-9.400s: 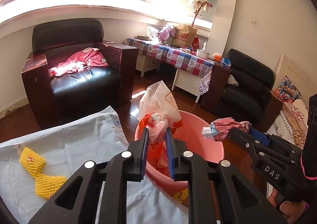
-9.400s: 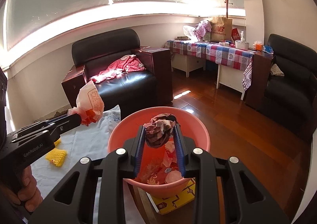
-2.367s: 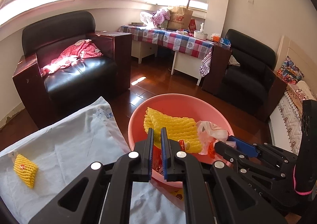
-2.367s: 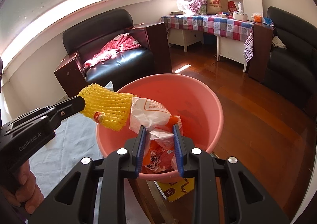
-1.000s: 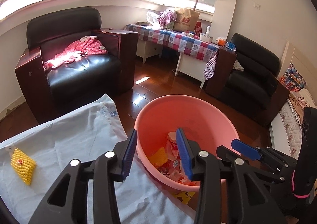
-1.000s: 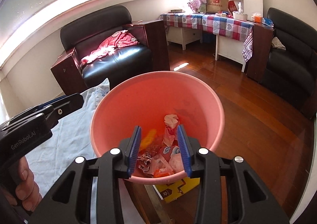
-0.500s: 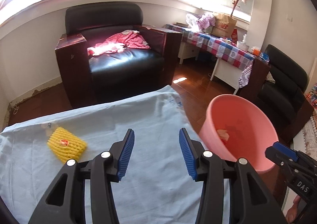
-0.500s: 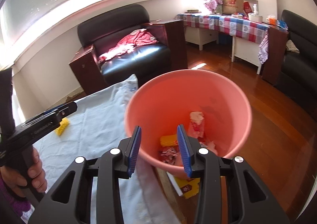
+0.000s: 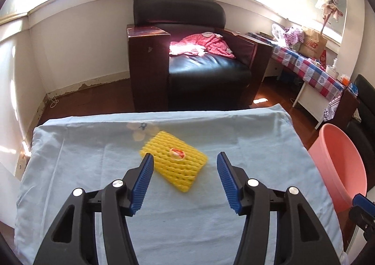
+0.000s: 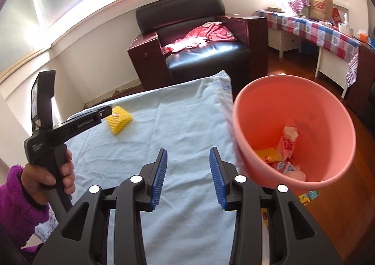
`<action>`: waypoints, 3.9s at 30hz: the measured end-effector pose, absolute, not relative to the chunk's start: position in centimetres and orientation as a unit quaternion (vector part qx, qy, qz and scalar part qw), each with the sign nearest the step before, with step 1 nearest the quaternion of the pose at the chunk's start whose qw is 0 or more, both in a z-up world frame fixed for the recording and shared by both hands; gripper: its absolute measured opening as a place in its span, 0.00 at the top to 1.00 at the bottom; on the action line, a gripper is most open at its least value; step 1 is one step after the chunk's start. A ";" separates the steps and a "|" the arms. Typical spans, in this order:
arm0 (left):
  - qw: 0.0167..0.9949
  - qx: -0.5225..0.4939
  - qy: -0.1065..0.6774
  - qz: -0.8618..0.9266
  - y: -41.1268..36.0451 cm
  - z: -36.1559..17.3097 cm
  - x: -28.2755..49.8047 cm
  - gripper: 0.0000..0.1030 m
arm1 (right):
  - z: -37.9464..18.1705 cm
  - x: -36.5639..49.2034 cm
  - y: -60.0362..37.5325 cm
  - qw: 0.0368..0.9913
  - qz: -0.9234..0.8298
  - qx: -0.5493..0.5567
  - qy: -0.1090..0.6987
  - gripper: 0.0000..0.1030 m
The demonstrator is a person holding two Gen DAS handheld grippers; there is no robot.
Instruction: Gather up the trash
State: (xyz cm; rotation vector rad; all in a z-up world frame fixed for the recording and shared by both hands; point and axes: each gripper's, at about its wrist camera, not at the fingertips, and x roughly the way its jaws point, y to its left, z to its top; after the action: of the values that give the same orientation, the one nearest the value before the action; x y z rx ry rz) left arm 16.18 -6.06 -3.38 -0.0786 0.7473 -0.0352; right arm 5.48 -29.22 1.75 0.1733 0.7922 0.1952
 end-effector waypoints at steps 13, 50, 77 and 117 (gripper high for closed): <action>0.900 -0.084 0.427 0.030 -4.1 -7.4 20.1 0.44 | 0.9 5.8 -26.7 0.906 0.116 0.059 0.403 0.63; 0.931 -0.035 0.341 -0.129 -13.5 0.9 12.9 0.91 | 2.0 5.2 -29.0 0.916 0.094 0.083 0.381 0.63; 0.911 0.046 0.314 -0.264 -28.9 3.3 10.9 0.91 | 3.2 2.9 -40.4 0.927 -0.069 0.142 0.339 0.63; 0.895 0.046 0.319 -0.308 -31.7 1.7 13.3 0.43 | 1.4 3.7 -40.9 0.919 -0.081 0.145 0.357 0.63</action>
State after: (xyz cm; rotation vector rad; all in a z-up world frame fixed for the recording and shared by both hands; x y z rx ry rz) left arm 13.32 -31.74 1.66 0.0964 0.6620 -0.6378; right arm 3.74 -40.93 1.36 0.2975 0.7343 -0.1660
